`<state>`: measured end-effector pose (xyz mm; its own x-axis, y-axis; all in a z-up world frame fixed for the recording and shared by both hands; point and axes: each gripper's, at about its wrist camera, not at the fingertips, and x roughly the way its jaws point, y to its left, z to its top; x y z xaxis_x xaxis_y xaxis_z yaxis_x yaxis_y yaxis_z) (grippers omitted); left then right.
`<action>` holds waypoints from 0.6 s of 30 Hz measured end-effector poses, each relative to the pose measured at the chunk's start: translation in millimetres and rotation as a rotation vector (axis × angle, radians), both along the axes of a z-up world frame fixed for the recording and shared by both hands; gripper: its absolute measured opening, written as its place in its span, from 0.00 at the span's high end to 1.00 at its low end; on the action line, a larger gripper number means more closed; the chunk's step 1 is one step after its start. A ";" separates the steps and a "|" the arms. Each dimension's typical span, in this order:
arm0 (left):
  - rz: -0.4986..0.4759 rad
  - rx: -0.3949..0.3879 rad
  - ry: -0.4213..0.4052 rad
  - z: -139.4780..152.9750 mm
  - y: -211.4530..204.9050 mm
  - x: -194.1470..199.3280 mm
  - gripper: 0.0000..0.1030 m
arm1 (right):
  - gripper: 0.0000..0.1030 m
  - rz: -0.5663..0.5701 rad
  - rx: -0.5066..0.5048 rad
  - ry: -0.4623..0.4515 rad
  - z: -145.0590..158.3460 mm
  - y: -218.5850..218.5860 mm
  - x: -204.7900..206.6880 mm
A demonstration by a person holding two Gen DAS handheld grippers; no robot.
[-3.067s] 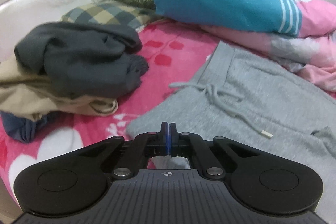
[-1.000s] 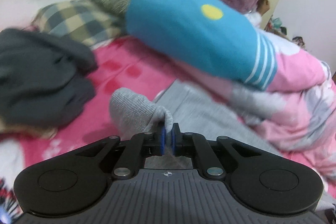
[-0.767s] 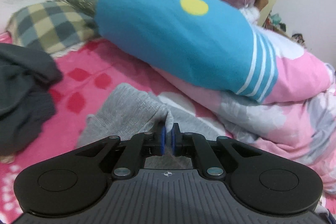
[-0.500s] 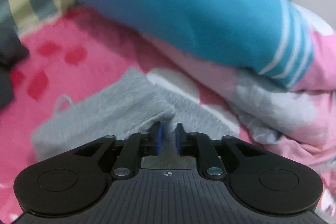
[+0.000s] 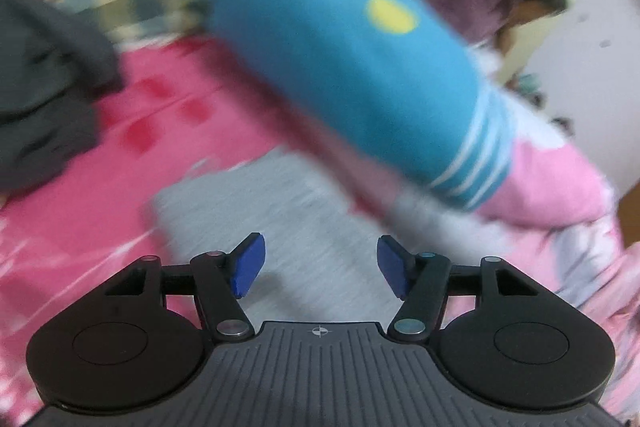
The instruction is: Fold clothes
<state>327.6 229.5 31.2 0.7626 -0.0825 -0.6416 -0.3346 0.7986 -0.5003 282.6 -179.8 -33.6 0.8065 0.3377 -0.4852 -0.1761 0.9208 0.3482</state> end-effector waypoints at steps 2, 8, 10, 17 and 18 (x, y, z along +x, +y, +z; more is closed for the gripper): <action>0.002 -0.045 0.076 -19.0 3.0 -7.8 0.40 | 0.52 0.039 0.141 0.023 7.5 -4.3 -27.9; -0.005 -0.182 0.191 -76.0 -6.8 -12.4 0.40 | 0.41 -0.032 0.522 0.277 -31.0 -28.1 -128.1; 0.009 -0.175 0.174 -85.7 -12.9 -11.0 0.40 | 0.41 -0.124 0.569 0.331 -46.6 -41.3 -153.1; 0.076 -0.094 0.101 -89.6 -25.5 6.1 0.44 | 0.44 -0.421 0.655 0.288 -73.6 -86.8 -176.2; 0.089 -0.079 0.091 -90.0 -27.8 7.3 0.47 | 0.44 -0.457 0.679 0.267 -76.7 -90.0 -168.8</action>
<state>334.9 201.7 -58.8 0.7080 -0.0697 -0.7028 -0.4496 0.7229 -0.5247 113.8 -269.8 -110.3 0.8218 0.2934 -0.4884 0.3272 0.4587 0.8262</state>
